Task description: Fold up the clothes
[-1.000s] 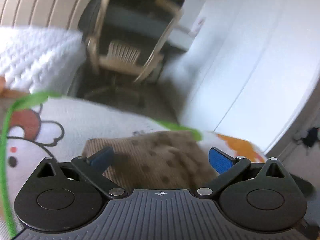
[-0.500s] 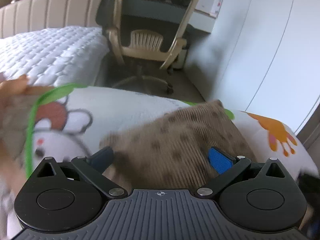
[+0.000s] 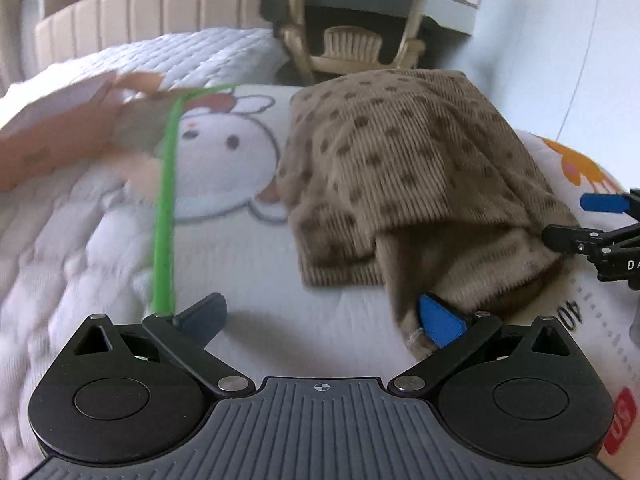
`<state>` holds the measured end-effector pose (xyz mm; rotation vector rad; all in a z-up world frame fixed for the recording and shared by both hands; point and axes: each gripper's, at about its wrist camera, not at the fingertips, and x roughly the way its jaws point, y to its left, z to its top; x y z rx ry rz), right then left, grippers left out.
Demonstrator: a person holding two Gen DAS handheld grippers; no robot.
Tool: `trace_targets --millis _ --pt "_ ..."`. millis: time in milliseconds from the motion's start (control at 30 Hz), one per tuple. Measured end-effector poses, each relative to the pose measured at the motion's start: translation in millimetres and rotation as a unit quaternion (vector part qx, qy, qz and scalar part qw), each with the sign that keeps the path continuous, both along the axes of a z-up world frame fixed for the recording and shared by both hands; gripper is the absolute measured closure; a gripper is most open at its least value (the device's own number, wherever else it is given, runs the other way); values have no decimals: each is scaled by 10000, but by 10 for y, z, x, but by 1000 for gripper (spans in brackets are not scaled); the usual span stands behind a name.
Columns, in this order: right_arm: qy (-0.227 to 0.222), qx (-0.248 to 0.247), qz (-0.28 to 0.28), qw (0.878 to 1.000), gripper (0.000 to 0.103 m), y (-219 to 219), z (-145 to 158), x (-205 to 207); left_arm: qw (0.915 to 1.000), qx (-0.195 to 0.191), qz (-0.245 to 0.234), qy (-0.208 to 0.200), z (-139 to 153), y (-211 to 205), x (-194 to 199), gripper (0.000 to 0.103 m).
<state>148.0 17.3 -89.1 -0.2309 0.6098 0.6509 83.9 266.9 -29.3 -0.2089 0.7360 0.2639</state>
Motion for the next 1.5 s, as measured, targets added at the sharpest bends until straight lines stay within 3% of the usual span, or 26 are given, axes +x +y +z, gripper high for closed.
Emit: trace_targets --millis 133,333,500,1500 --pt "95 208 -1 9997 0 -152 -2 -402 9985 -337 51 -420 8 -298 -348 0" --pt "205 -58 -76 9997 0 -340 -139 -871 9990 359 -213 -168 -35 -816 -543 0" --pt "192 -210 -387 9988 0 -377 -226 -889 9985 514 -199 -72 -71 -850 -500 0" --pt "320 -120 -348 9988 0 -366 -273 -797 9985 500 -197 -72 -70 -828 -489 0"
